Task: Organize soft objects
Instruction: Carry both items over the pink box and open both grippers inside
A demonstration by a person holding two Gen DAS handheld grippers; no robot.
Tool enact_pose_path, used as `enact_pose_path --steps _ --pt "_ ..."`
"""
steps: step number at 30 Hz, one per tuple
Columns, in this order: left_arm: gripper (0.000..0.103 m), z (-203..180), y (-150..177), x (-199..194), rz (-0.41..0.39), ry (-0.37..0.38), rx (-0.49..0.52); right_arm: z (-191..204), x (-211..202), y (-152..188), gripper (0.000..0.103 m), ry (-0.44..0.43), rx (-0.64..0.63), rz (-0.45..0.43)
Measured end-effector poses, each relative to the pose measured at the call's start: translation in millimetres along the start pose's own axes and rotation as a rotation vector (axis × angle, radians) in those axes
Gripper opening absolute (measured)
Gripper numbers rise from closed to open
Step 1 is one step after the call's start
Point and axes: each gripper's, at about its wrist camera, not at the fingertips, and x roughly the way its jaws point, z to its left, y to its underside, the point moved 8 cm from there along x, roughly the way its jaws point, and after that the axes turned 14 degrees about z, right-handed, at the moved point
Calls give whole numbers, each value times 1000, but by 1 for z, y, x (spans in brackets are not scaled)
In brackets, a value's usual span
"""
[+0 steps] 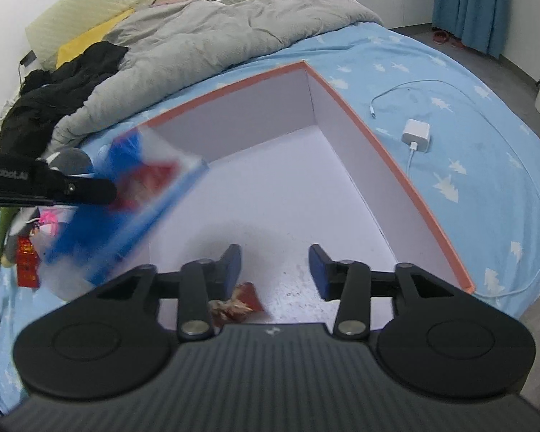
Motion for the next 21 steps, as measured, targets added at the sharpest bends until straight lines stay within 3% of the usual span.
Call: enact_pose_path --steps 1,7,21 --pt "54 2 0 1 -3 0 0 0 0 1 55 -2 -1 -1" --pt "55 0 5 -15 -62 -35 52 -3 -7 2 57 -8 8 -30" --pt "55 -8 69 -89 -294 -96 224 27 -70 27 57 -57 -35 -261"
